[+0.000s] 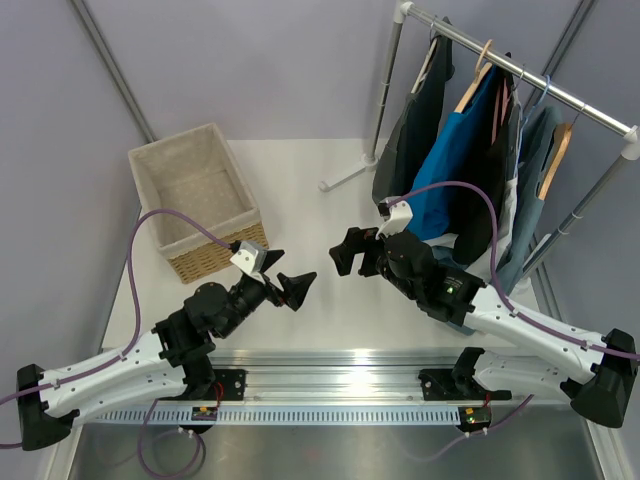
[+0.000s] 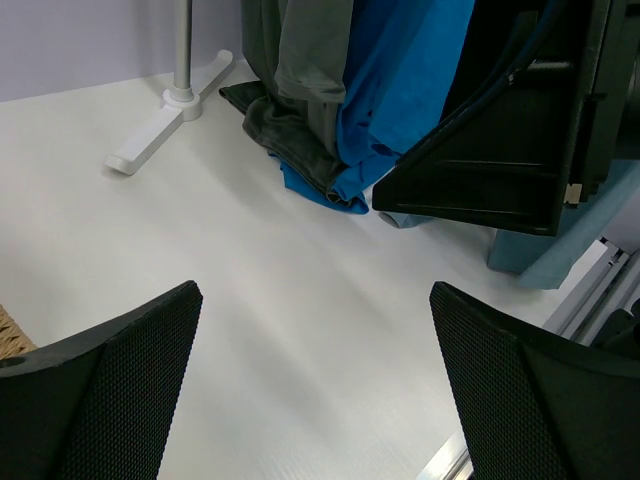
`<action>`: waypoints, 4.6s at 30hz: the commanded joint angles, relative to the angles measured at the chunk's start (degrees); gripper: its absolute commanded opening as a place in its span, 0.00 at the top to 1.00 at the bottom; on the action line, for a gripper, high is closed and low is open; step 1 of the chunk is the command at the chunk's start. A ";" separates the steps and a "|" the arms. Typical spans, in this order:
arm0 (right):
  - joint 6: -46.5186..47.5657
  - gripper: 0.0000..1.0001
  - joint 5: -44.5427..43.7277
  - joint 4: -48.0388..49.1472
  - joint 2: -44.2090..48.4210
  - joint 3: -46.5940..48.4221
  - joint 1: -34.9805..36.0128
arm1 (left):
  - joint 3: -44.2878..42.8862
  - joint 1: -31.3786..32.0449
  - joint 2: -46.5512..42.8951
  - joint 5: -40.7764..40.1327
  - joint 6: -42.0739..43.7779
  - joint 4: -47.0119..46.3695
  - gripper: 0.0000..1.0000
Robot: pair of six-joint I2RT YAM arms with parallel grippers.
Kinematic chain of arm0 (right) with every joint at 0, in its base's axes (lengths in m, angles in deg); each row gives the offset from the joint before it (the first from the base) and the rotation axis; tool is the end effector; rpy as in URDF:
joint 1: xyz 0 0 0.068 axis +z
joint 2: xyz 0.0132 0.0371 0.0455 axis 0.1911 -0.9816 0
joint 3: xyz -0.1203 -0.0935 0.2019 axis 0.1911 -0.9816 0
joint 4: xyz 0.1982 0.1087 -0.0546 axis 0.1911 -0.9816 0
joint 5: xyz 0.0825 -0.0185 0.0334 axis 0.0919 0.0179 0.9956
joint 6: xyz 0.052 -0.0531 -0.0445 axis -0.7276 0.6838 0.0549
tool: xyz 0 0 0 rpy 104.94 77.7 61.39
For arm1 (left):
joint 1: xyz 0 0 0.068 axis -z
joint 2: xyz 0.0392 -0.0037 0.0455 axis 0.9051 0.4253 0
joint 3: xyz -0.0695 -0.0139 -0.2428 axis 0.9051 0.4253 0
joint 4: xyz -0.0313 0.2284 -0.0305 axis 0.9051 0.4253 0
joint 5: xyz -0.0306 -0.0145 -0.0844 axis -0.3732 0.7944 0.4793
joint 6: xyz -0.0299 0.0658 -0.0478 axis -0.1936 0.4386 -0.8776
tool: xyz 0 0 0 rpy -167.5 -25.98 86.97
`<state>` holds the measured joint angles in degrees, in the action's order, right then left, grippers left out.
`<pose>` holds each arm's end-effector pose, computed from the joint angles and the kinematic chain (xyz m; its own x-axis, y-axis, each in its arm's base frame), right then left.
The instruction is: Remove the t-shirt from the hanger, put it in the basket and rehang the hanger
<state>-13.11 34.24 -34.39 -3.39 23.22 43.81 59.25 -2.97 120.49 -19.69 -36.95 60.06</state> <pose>0.1680 0.1931 0.2950 -0.4578 0.1509 -0.8761 -0.4132 0.8365 0.3599 0.1108 -0.1506 0.2868 -0.1231 -0.1768 -0.9765 0.6515 0.7278 -0.2139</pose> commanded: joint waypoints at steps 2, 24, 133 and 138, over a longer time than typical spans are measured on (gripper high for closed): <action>-0.52 0.01 -0.51 -0.41 0.11 2.67 0.46 | -0.37 0.27 -0.73 0.21 0.12 -3.13 0.01; 6.25 0.01 -16.76 -24.91 10.30 24.10 0.46 | -0.28 0.27 -0.73 -0.23 0.74 -2.96 0.01; 12.49 0.00 -17.74 -30.12 38.78 20.86 0.45 | -81.58 -13.26 69.14 2.32 26.23 -12.45 1.00; 13.10 0.00 -18.35 -28.01 41.07 20.33 0.37 | -80.19 -13.26 67.48 1.18 27.37 -10.87 1.00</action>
<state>-1.46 16.64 -65.28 36.30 43.78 43.85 -21.18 -16.23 193.07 -15.93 -10.88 57.31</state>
